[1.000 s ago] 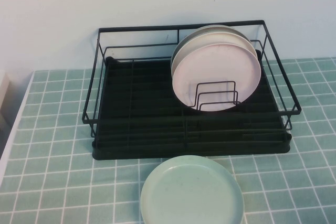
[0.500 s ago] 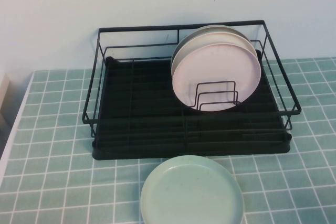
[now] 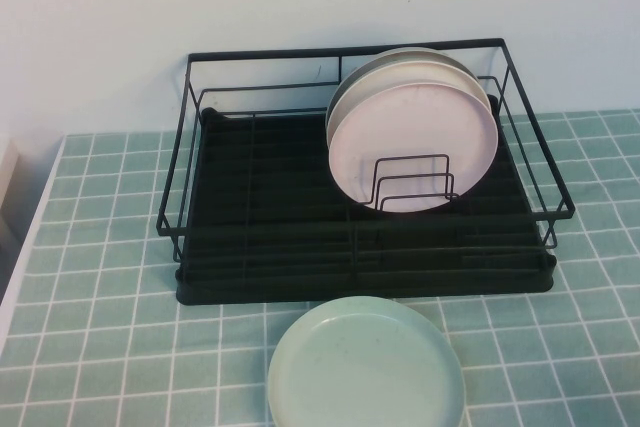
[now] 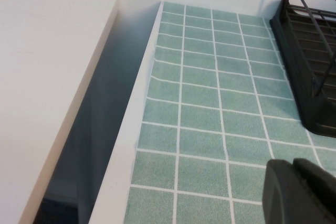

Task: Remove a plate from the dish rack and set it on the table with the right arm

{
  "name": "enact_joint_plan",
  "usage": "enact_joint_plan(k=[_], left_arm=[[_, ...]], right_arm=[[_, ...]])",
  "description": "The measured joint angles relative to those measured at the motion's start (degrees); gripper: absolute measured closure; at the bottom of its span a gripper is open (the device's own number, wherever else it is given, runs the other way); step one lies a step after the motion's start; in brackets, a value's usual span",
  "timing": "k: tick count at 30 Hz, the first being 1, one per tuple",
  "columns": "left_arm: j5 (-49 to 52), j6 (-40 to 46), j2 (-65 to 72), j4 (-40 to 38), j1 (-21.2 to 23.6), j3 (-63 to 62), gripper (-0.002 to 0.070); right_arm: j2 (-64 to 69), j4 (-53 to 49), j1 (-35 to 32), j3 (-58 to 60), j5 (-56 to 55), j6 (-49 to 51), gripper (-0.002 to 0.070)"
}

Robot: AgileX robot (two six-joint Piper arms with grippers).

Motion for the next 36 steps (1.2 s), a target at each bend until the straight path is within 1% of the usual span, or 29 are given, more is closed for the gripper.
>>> enact_joint_plan(k=[6, 9, 14, 16, 20, 22, 27, 29, 31, 32, 33, 35, 36], left_arm=[[0.0, 0.0, 0.0, 0.0, 0.0, 0.0, 0.0678], [0.0, 0.0, 0.0, 0.0, 0.0, 0.0, 0.0679], [0.0, 0.0, 0.0, 0.0, 0.0, 0.0, 0.0678], [0.0, 0.0, 0.0, 0.0, 0.0, 0.0, 0.0678], [0.0, 0.0, 0.0, 0.0, 0.0, 0.0, 0.0678], [0.0, 0.0, 0.0, 0.0, 0.0, 0.0, 0.0678], [0.0, 0.0, 0.0, 0.0, 0.0, 0.0, 0.0678], [0.0, 0.0, 0.0, 0.0, 0.0, 0.0, 0.0678], [0.0, 0.0, 0.0, 0.0, 0.0, 0.0, 0.0678], [0.0, 0.0, 0.0, 0.0, 0.0, 0.0, 0.0678], [0.0, 0.0, 0.0, 0.0, 0.0, 0.0, 0.0678], [0.0, 0.0, 0.0, 0.0, 0.0, 0.0, 0.0678], [0.0, 0.0, 0.0, 0.0, 0.0, 0.0, 0.0678]], right_arm=[[3.1, 1.9, 0.0, -0.1, 0.6, -5.5, 0.0678], [6.6, 2.3, 0.0, -3.5, 2.2, -13.2, 0.0678], [15.4, 0.9, 0.0, -16.6, 4.9, -33.5, 0.0678], [20.2, -2.3, 0.0, -21.4, 6.6, -38.7, 0.0678], [33.4, -12.6, 0.0, -31.3, 13.9, -42.7, 0.0678], [40.7, -15.4, 0.0, -36.6, 17.4, -44.1, 0.0678], [54.4, -15.2, 0.1, -48.4, 21.1, -51.4, 0.0669], [59.2, -13.4, 0.3, -53.0, 22.5, -55.4, 0.0622], [63.1, -12.2, 0.3, -56.2, 24.0, -58.3, 0.0547], [66.5, -11.6, 0.3, -58.3, 25.6, -60.2, 0.0468], [68.5, -11.1, 0.3, -59.9, 26.4, -61.6, 0.0409], [72.7, -10.7, 0.4, -62.8, 28.1, -63.9, 0.027], [74.8, -10.7, 0.4, -64.4, 29.0, -65.3, 0.0222]])
